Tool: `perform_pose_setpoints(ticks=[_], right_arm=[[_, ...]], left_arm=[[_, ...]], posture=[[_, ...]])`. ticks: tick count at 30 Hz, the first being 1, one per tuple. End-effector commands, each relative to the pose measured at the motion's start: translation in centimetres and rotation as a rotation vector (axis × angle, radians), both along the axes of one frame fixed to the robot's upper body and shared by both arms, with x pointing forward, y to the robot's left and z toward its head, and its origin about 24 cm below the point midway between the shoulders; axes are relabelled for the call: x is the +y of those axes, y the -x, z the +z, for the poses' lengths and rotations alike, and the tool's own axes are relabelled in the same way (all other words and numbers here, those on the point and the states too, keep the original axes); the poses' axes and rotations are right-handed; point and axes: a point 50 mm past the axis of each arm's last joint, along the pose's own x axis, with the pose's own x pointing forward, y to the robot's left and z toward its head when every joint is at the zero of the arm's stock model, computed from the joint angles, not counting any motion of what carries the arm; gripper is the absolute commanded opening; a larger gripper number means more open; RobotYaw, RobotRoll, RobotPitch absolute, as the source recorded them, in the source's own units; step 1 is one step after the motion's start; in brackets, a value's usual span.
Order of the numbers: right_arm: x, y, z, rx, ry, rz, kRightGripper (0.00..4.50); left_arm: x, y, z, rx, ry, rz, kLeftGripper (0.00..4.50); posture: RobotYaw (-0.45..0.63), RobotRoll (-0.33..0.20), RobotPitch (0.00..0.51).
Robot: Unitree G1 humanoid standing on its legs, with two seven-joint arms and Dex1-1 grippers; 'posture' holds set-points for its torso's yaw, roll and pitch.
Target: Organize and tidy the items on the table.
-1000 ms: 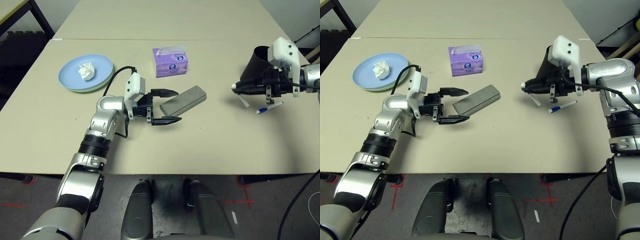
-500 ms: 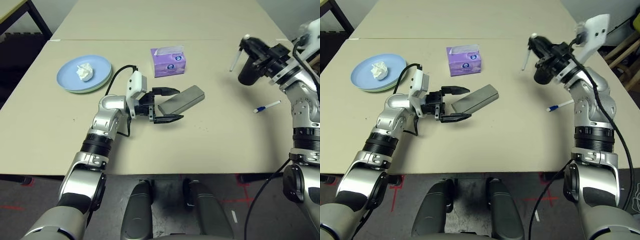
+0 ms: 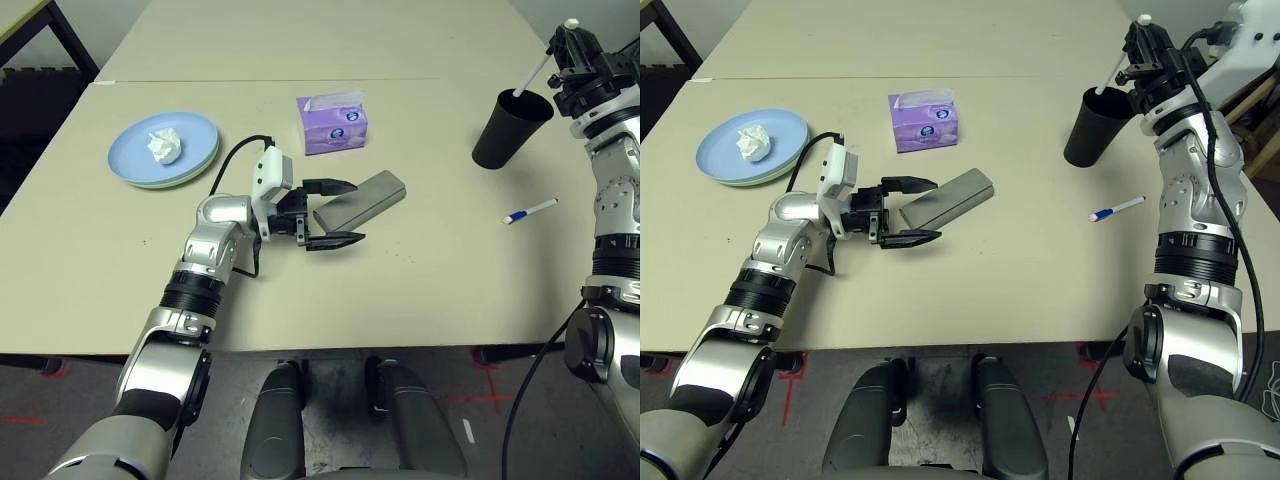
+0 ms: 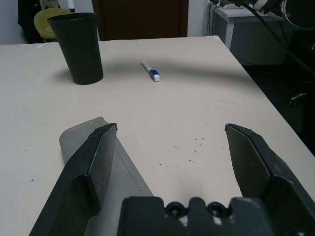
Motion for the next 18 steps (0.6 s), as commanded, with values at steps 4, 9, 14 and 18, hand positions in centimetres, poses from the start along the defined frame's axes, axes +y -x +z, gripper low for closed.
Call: perform_pose_setpoints(ticks=[4,9,14,18], right_arm=[[-0.8,-0.5,-0.3,0.11,-0.002,-0.105,0.42],[-0.9,-1.0,-0.7,0.202,-0.016,-0.133,0.42],[-0.6,-1.3,-1.0,0.232,-0.004,-0.117,1.19],[-0.5,-1.3,-0.7,0.225,0.004,-0.111,2.67]], left_arm=[[0.0,0.2,-0.2,0.005,-0.025,-0.014,4.5],[0.0,0.2,-0.1,0.004,-0.027,-0.015,4.5],[0.1,0.2,0.0,0.004,-0.028,-0.013,4.5],[0.2,0.2,0.0,0.005,-0.028,-0.008,4.5]], posture=[[0.04,0.0,0.169],[0.04,0.0,0.169],[0.05,0.0,0.17],[0.05,0.0,0.17]])
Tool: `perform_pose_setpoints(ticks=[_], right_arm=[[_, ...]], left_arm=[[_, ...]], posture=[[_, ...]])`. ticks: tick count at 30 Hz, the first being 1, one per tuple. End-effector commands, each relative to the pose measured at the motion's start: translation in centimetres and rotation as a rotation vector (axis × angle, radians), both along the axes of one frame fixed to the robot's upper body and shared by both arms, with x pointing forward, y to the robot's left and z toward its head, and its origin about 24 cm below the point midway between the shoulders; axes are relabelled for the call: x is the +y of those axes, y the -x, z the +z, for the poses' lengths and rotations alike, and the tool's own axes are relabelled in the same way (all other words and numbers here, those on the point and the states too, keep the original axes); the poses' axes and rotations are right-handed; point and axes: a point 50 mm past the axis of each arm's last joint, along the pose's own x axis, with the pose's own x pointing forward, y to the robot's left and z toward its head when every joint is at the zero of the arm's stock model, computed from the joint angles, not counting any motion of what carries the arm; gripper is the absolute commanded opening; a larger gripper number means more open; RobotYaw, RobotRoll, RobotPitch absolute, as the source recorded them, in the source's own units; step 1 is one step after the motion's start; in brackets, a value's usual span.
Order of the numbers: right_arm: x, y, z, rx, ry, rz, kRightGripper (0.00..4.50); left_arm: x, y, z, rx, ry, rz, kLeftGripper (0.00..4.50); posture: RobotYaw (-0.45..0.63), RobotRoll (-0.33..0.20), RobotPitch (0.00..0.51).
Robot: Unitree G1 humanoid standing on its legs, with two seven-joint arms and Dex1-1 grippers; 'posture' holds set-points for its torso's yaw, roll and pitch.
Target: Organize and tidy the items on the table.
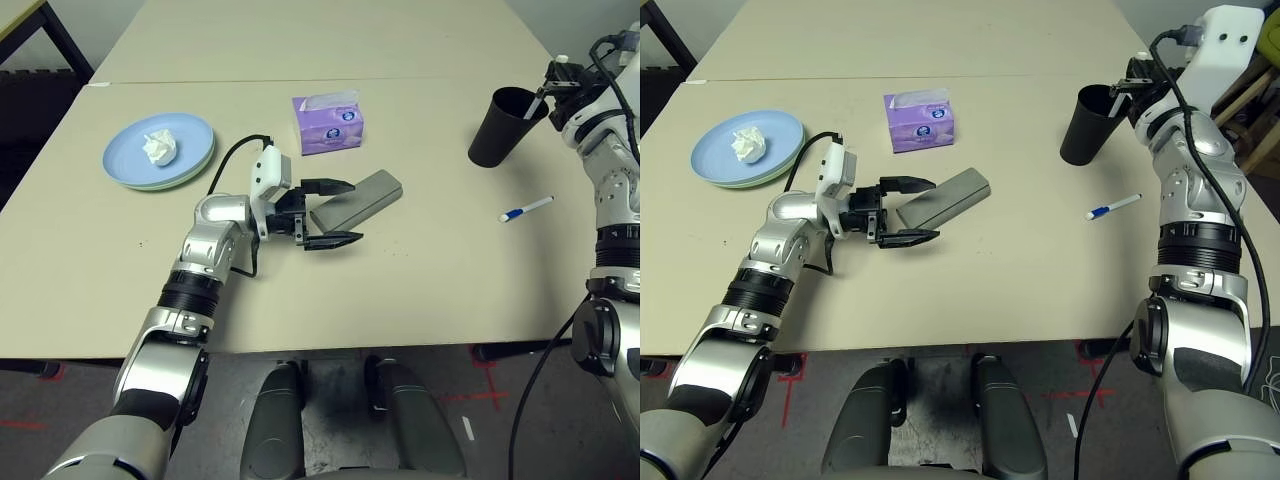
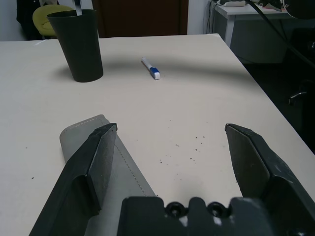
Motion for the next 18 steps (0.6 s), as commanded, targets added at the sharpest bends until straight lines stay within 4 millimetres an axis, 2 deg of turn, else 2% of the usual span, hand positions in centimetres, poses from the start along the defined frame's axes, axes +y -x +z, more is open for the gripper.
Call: perform_pose_setpoints(ticks=[1,4,5,7,9,10,12,15,18], right_arm=[[0.0,0.0,0.7,-0.011,0.021,0.009,3.04],[0.3,0.1,1.4,-0.067,0.021,0.063,4.23],[0.5,0.2,1.6,-0.088,0.03,0.095,4.47],[1.3,0.4,1.9,-0.125,0.057,0.209,4.47],[2.6,0.9,1.8,-0.127,0.121,0.397,4.47],[3.3,1.3,1.5,-0.101,0.201,0.505,4.47],[3.9,1.7,1.0,-0.062,0.286,0.613,4.47],[3.7,2.5,-2.0,0.17,0.665,0.787,4.47],[2.4,2.8,-4.1,0.357,0.9,0.859,4.47]], left_arm=[[-0.1,0.2,-0.1,0.001,-0.019,-0.012,4.5],[-0.1,0.2,-0.1,0.001,-0.018,-0.011,4.5],[-0.1,0.2,-0.1,0.001,-0.018,-0.012,4.5],[-0.2,0.2,-0.1,0.001,-0.016,-0.012,4.5],[-0.2,0.3,-0.1,0.0,-0.016,-0.013,4.5],[-0.2,0.3,-0.1,-0.001,-0.016,-0.014,4.5],[-0.1,0.3,0.0,-0.003,-0.017,-0.013,4.5],[0.0,0.2,0.0,-0.01,-0.016,0.001,4.5],[0.0,0.2,-0.1,-0.011,-0.014,0.018,4.5]], posture=[[0.05,0.0,0.17],[0.05,0.0,0.171],[0.05,0.0,0.171],[0.05,0.0,0.172],[0.06,0.0,0.175],[0.06,0.0,0.177],[0.06,0.0,0.177],[0.07,0.0,0.179],[0.08,0.0,0.181]])
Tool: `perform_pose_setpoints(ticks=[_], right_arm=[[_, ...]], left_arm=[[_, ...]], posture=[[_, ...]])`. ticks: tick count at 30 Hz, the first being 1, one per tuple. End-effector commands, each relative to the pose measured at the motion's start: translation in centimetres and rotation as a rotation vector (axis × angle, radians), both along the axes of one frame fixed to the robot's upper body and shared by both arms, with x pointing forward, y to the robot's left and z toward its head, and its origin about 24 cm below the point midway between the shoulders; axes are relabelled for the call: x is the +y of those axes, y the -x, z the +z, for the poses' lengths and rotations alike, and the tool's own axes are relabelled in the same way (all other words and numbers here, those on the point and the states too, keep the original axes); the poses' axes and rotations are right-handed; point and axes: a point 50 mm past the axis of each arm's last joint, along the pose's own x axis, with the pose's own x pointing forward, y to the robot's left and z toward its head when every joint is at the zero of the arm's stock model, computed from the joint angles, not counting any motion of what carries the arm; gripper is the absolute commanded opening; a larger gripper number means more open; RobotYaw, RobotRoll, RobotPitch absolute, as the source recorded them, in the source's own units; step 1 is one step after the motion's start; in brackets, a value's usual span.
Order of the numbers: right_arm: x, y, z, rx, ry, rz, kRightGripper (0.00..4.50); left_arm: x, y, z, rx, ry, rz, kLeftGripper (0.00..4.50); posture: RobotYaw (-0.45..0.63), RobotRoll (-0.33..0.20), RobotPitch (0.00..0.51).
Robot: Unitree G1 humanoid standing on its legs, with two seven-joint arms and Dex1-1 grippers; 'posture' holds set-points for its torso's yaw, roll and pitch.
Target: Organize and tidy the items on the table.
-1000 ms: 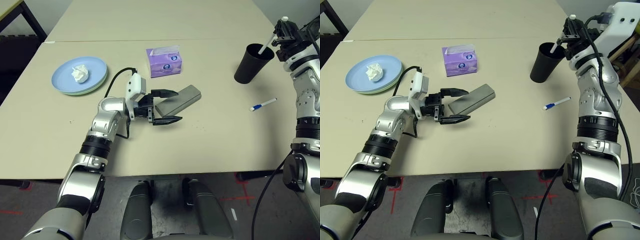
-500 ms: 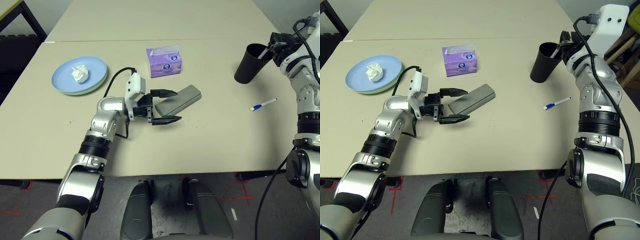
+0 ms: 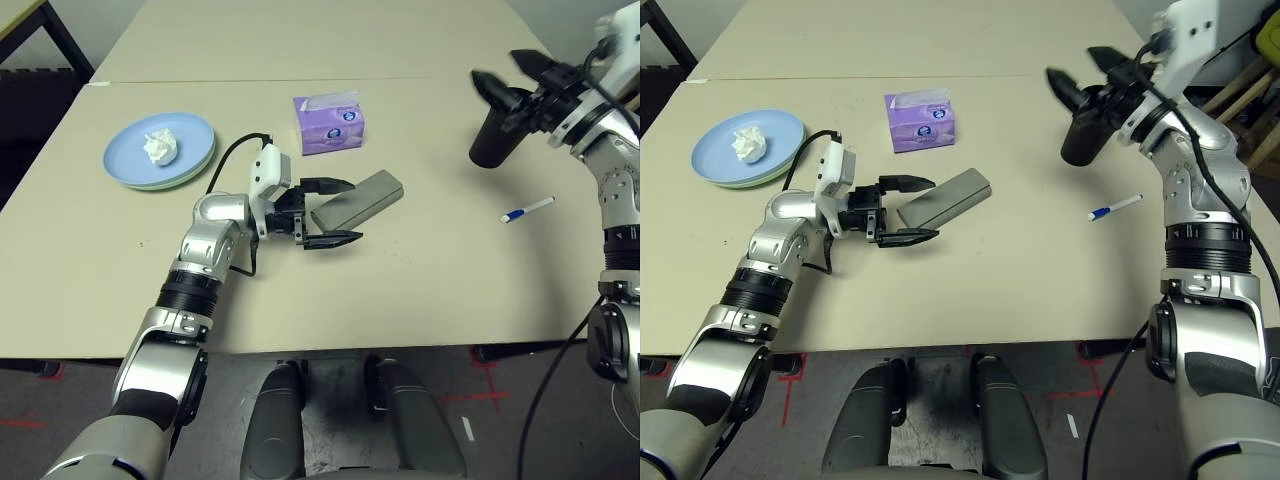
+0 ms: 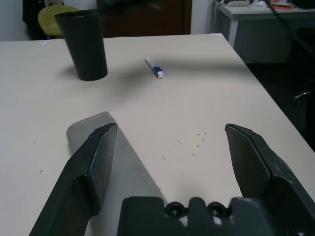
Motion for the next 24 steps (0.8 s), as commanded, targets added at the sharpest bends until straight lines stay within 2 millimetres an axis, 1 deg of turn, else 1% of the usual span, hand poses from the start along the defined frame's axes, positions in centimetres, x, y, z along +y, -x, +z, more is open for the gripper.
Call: perform_pose_setpoints(ticks=[1,5,6,8,11,16,21,24], right_arm=[[-1.1,0.2,-2.5,0.115,0.292,0.078,4.47],[-2.2,-0.1,-3.3,0.16,0.546,0.132,4.47],[-2.3,-0.3,-3.4,0.157,0.61,0.146,4.47],[-2.6,-0.4,-3.4,0.15,0.671,0.167,4.47],[-3.3,-0.8,-3.3,0.163,0.87,0.189,4.47],[-3.7,-1.3,-2.6,0.155,1.037,0.209,4.47],[-3.6,-1.5,-2.6,0.152,1.144,0.249,4.47],[-3.3,-1.6,-2.9,0.152,1.166,0.281,4.47]], left_arm=[[-0.2,0.2,-0.4,-0.001,-0.014,0.012,4.5],[0.0,0.1,-0.7,-0.002,-0.035,0.058,4.5],[0.0,0.1,-0.7,-0.003,-0.036,0.064,4.5],[0.0,0.1,-0.8,-0.003,-0.037,0.069,4.5],[0.0,0.3,-0.9,0.008,-0.039,0.077,4.5],[0.0,0.5,-1.0,0.019,-0.029,0.079,4.5],[-0.1,0.6,-0.5,0.001,0.03,0.089,4.5],[-0.1,0.7,-0.5,-0.005,0.049,0.109,4.5]], posture=[[0.08,0.0,0.183],[0.09,0.0,0.187],[0.1,0.0,0.189],[0.1,0.0,0.189],[0.11,0.0,0.196],[0.12,0.0,0.204],[0.14,0.0,0.209],[0.15,0.0,0.211]])
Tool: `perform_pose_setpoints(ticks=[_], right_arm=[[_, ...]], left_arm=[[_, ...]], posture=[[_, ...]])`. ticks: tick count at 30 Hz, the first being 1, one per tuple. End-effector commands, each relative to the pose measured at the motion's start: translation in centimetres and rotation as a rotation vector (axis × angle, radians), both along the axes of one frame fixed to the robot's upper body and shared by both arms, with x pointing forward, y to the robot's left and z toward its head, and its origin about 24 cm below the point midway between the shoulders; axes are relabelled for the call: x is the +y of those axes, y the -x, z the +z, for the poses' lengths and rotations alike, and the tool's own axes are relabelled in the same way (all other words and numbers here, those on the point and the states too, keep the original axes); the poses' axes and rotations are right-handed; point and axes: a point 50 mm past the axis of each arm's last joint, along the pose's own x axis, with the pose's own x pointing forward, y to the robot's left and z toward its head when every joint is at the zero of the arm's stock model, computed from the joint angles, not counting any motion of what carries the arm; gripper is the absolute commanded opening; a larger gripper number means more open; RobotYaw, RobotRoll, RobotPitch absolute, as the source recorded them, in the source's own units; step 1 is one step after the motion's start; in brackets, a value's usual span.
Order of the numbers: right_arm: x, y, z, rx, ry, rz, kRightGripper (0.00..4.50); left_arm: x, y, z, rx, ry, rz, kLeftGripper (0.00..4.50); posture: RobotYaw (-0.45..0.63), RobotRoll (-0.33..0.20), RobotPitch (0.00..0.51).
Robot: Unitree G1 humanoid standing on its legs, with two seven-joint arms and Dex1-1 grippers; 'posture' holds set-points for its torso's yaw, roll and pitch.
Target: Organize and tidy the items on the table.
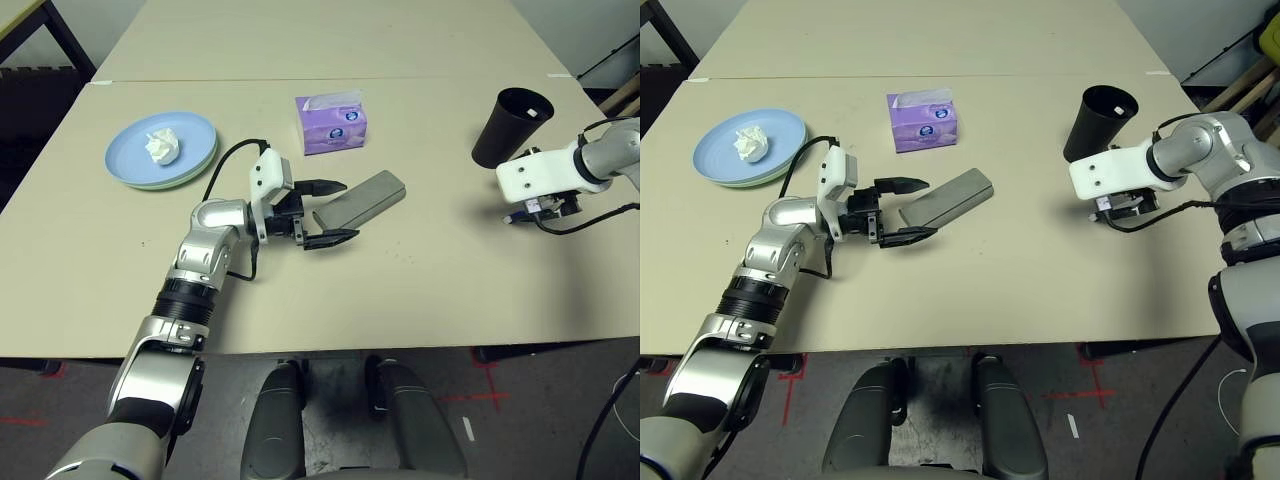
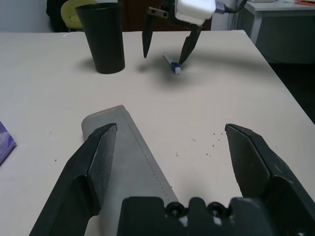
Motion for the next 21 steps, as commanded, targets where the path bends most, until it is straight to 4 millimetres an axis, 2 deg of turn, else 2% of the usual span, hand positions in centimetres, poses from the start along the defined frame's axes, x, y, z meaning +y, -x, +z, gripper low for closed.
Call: perform_pose_setpoints(ticks=[1,21], right_arm=[[0.1,0.1,-0.5,0.029,0.037,0.031,4.47],[-1.0,0.8,-1.3,0.144,0.126,0.016,4.47]], left_arm=[[0.0,0.3,-0.2,-0.002,0.031,0.023,4.5],[0.4,0.6,-0.1,0.026,0.05,0.083,4.5]], posture=[[0.15,0.0,0.211],[0.17,0.0,0.214]])
